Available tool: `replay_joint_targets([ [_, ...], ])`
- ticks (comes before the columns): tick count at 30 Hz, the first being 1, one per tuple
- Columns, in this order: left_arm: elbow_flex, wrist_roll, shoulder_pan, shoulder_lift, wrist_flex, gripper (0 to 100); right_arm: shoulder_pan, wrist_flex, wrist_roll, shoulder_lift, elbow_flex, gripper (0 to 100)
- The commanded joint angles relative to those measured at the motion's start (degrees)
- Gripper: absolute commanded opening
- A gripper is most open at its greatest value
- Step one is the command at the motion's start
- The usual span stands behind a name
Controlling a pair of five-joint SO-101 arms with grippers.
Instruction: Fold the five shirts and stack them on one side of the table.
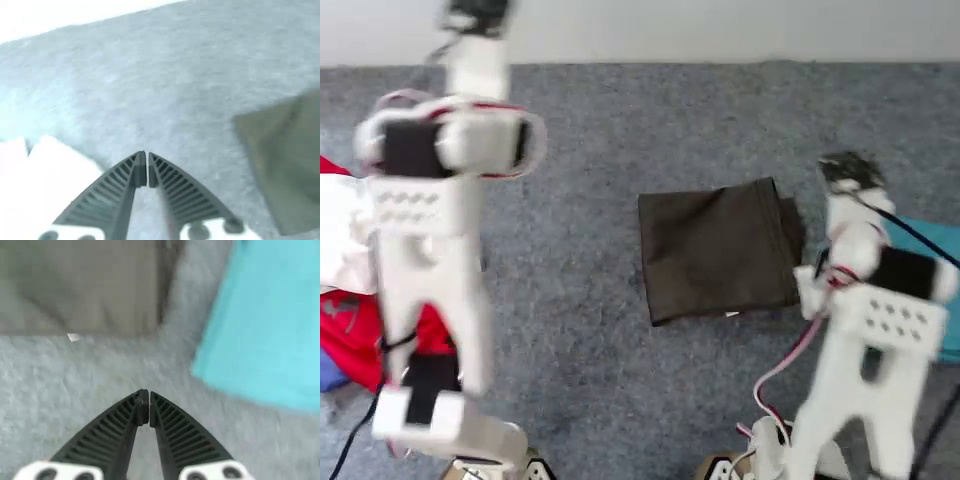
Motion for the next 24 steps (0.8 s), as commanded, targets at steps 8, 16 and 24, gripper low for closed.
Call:
replay_joint_targets([
  [8, 11.6, -9.1, -19.8, -15.2, 1.0, 2, -13.8, -34.3, -0.4, 23.7, -1.8, 1.3],
  [16, 12.1, -9.2, -26.3, -14.9, 1.0, 2, -12.4, -40.9, -0.3, 42.8, -15.2, 1.2],
  [24, 12.2, -9.1, -26.2, -14.8, 1.0, 2, -4.0, -37.8, -0.3, 56.1, -25.9, 1.1],
])
